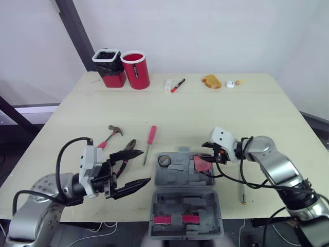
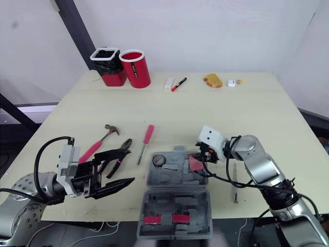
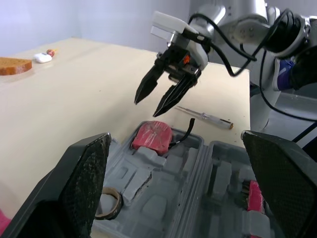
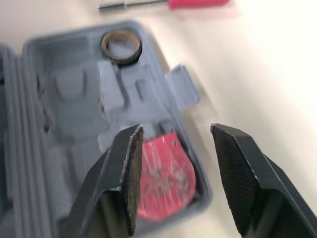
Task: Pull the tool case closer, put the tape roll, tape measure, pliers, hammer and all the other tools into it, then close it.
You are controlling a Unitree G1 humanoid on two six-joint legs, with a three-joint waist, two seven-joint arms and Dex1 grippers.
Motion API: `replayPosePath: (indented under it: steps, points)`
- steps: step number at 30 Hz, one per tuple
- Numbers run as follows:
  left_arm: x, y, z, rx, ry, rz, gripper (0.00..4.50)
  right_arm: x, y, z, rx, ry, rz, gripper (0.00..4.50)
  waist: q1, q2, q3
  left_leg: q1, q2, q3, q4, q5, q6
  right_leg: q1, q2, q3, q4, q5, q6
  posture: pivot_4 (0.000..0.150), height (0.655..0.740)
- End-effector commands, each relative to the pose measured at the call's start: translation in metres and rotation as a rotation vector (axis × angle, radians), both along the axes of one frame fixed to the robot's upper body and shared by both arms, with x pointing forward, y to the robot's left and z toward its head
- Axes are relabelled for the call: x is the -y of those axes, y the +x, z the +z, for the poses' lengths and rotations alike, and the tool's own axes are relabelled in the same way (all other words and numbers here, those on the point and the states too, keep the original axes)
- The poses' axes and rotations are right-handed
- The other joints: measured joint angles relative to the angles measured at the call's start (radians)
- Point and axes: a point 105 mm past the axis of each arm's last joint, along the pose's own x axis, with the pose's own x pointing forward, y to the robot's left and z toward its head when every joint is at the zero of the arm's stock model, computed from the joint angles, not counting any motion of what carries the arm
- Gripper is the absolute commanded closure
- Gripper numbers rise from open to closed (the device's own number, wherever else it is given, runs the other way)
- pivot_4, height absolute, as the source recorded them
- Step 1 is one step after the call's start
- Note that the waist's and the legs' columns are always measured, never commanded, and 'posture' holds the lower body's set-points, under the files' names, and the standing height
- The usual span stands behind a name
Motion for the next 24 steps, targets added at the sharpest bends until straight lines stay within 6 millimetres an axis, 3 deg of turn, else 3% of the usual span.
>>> replayPosePath:
  steps: [1, 12, 19, 24]
  points:
    - [0.0, 0.001, 0.004, 0.021, 0.003, -0.005, 0.0, 0.003, 0.004, 0.007, 0.084, 0.107, -0.006, 2.31, 0.0, 0.0, 0.0, 0.0, 0.0, 0.001, 0.0, 0.0, 0.0, 0.0, 0.0, 0.0, 0.0, 0.0, 0.0, 0.15, 0.74]
    - [0.0, 0.005, 0.006, 0.027, 0.005, -0.002, 0.0, 0.02, 0.008, -0.03, 0.054, 0.208, -0.016, 2.31, -0.001, 0.0, 0.0, 0.001, 0.0, 0.001, 0.0, 0.0, 0.0, 0.001, 0.0, 0.001, 0.0, 0.0, 0.0, 0.15, 0.74]
    - [0.001, 0.007, 0.006, 0.028, 0.005, -0.002, 0.0, 0.022, 0.005, -0.059, 0.006, 0.173, 0.0, 2.31, -0.002, 0.0, 0.0, 0.002, 0.0, 0.001, 0.0, 0.0, 0.0, 0.001, 0.0, 0.001, 0.0, 0.0, 0.0, 0.15, 0.74]
    - [0.001, 0.008, 0.005, 0.027, 0.006, 0.001, 0.0, 0.022, 0.001, -0.089, -0.053, 0.051, 0.016, 2.31, -0.003, 0.0, 0.0, 0.004, 0.0, 0.001, 0.0, 0.0, 0.0, 0.003, 0.0, 0.001, 0.001, 0.0, 0.0, 0.15, 0.74]
